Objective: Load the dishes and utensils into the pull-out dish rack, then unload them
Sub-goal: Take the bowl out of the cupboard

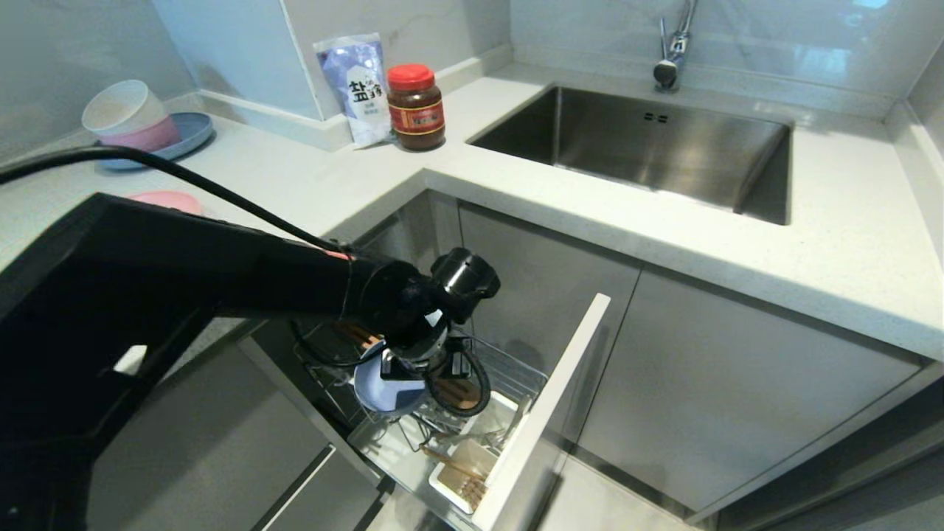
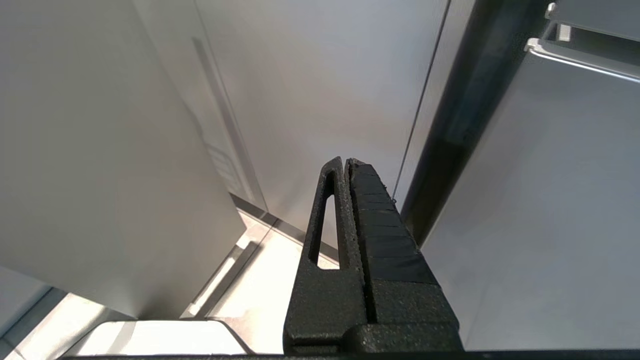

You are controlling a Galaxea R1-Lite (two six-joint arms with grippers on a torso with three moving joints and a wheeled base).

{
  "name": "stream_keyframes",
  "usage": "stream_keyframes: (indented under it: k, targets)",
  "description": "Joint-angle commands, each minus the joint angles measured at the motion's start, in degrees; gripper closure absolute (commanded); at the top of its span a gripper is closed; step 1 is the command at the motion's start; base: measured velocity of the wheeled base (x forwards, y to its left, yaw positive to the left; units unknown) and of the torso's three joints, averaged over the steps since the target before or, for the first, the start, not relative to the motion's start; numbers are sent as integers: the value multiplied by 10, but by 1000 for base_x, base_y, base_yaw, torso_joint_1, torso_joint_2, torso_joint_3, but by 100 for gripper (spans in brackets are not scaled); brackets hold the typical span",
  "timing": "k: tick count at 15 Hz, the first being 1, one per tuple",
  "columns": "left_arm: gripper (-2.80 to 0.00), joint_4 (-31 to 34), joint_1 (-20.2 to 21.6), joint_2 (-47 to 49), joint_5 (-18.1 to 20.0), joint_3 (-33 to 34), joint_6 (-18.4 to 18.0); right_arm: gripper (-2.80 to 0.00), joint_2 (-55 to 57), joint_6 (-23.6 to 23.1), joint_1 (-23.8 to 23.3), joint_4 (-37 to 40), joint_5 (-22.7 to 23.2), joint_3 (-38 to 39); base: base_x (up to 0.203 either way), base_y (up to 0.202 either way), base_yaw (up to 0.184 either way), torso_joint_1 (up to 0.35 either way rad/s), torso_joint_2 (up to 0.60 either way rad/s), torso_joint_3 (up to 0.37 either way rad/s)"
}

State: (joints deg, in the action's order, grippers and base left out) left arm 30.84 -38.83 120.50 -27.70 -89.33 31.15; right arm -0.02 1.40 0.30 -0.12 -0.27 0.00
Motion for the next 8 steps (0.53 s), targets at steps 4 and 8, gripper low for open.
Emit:
stream_keyframes:
  k: [4, 8]
  targets:
    - [0, 46, -34, -120, -8, 1, 3, 0, -2, 0, 0, -1, 0, 1, 0, 0, 0, 0, 0, 0]
    - [0, 53, -63, -218, -14, -2, 12, 0, -2, 0, 0, 0, 0, 1, 0, 0, 0, 0, 0, 0]
